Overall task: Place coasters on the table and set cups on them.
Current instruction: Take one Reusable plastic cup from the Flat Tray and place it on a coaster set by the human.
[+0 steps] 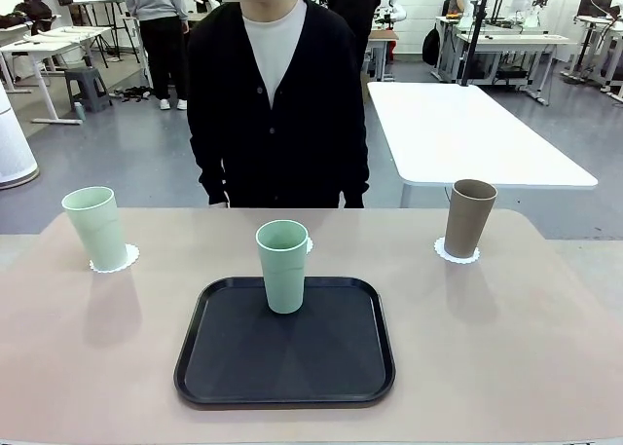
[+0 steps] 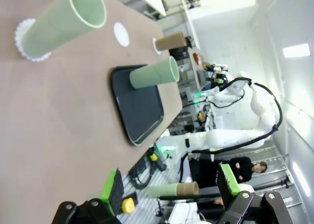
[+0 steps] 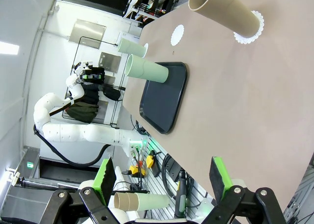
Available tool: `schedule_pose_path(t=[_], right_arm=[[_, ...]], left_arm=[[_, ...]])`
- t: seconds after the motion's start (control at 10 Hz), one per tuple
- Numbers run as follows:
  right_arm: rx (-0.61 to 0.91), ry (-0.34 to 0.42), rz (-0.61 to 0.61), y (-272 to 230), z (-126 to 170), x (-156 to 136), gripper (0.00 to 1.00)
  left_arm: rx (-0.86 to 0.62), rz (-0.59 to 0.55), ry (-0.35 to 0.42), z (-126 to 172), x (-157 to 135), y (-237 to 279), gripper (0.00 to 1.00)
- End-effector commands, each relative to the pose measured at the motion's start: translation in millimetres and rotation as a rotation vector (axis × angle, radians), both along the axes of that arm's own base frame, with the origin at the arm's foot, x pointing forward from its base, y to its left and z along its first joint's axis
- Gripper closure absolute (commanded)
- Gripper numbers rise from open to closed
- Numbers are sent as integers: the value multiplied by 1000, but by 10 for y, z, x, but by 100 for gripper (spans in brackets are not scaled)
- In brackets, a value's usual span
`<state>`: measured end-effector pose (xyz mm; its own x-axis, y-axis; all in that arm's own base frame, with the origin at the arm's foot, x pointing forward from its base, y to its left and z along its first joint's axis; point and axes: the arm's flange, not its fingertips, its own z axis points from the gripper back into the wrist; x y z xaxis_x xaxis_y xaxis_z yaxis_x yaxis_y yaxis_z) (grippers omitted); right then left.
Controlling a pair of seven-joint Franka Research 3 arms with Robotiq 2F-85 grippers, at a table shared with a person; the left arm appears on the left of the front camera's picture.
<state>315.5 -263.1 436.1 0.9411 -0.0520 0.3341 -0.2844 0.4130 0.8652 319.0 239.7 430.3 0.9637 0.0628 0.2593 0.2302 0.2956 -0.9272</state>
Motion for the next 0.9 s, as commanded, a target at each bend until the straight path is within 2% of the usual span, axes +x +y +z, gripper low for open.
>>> schedule_pose_path(t=[0.0,0.5,0.8], right_arm=[[5,-7,5,7,10,-1,0],[0,0,0,0,0,0,0],[-207,-224,150,512,499,190,0]], left_arm=[[-9,3,-8,-6,-20,0,0],[-9,3,-8,-6,-20,0,0],[-9,3,-8,-6,-20,0,0]])
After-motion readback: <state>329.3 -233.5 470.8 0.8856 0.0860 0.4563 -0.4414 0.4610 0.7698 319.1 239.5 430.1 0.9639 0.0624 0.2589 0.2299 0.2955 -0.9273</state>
